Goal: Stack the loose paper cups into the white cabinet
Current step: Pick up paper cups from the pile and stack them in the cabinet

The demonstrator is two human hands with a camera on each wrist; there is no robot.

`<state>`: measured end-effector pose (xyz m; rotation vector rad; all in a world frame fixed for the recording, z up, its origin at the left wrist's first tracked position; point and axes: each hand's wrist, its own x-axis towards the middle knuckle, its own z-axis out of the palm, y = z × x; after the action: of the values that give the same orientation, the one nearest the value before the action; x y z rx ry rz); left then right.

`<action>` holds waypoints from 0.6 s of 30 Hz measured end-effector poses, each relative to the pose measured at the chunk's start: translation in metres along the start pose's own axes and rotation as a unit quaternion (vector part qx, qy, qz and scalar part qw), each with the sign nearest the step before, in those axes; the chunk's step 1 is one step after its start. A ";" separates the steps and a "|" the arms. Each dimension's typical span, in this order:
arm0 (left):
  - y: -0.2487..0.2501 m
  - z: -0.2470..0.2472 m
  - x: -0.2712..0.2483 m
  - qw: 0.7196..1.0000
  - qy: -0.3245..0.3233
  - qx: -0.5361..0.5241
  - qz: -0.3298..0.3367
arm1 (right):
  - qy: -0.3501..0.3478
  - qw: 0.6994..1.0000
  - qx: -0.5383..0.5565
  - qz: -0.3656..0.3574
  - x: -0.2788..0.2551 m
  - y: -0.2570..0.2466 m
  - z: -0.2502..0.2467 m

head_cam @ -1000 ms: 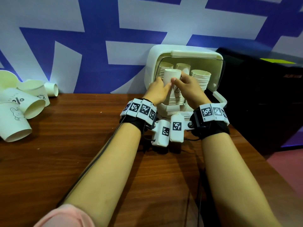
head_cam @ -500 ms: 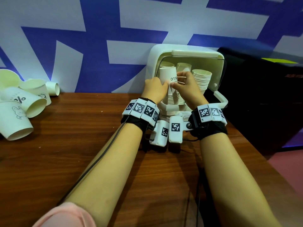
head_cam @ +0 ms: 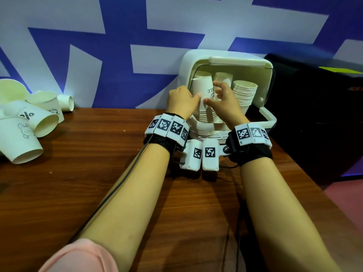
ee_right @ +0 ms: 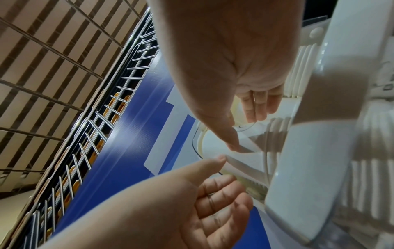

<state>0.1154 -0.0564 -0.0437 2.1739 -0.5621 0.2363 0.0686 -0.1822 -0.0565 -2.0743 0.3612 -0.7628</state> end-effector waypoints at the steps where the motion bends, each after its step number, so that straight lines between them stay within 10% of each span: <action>1: 0.000 -0.002 0.000 1.000 -0.001 -0.004 0.003 | 0.008 1.000 -0.006 0.002 0.001 0.000 0.000; 18: 0.004 -0.012 0.000 0.995 -0.037 -0.090 -0.004 | 0.031 0.999 0.020 0.030 -0.001 -0.007 -0.005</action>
<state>0.1139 -0.0488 -0.0332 2.0165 -0.5937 0.0976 0.0640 -0.1807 -0.0489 -1.9962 0.4363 -0.7935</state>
